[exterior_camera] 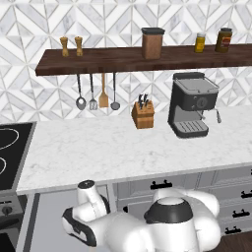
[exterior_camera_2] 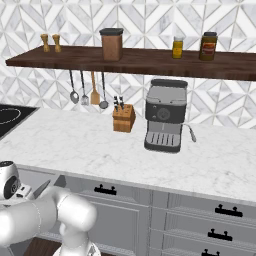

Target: Pick up the knife from the drawer and place it on the cutting board. Then place the meat from the plate to the cutting board.

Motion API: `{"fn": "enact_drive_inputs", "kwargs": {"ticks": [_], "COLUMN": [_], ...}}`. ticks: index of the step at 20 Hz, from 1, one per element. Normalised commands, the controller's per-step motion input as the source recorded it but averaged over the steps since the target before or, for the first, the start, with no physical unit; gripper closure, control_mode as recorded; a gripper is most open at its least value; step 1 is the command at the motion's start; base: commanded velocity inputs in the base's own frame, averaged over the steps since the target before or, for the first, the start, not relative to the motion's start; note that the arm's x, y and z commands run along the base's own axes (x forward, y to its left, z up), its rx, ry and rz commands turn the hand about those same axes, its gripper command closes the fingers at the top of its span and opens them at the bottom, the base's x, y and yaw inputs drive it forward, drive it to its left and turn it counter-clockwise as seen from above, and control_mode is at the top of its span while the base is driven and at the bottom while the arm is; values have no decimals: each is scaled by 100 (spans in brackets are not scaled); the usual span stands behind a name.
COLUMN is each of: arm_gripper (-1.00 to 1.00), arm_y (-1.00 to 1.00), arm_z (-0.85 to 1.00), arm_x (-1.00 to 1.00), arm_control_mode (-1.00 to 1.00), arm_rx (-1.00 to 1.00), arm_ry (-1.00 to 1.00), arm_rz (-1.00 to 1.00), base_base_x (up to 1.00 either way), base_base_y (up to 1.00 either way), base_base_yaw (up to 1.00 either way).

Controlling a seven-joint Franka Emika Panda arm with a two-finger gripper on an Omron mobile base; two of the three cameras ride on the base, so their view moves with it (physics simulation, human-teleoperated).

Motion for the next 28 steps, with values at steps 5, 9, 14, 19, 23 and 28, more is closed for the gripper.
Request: {"fn": "enact_drive_inputs", "kwargs": {"ticks": [5,9,14,19,23,28], "arm_gripper": [-100,-100,-100,-100,100,100], "arm_y": [0,-9,-5,0,0,0], "arm_z": [-27,0,-18,-45,-3,0], "arm_x": [-4,-10,0,0,0,-3], "arm_control_mode": [-100,-100,-100,-100,-100,-100], "arm_rx": [0,0,0,0,0,0], "arm_ry": [-1,-11,-7,-12,0,0], "arm_rz": [0,0,0,0,0,0], "base_base_x": [0,0,0,0,0,0], "base_base_y": [0,0,0,0,0,0], "base_base_yaw": [0,0,0,0,0,0]}}
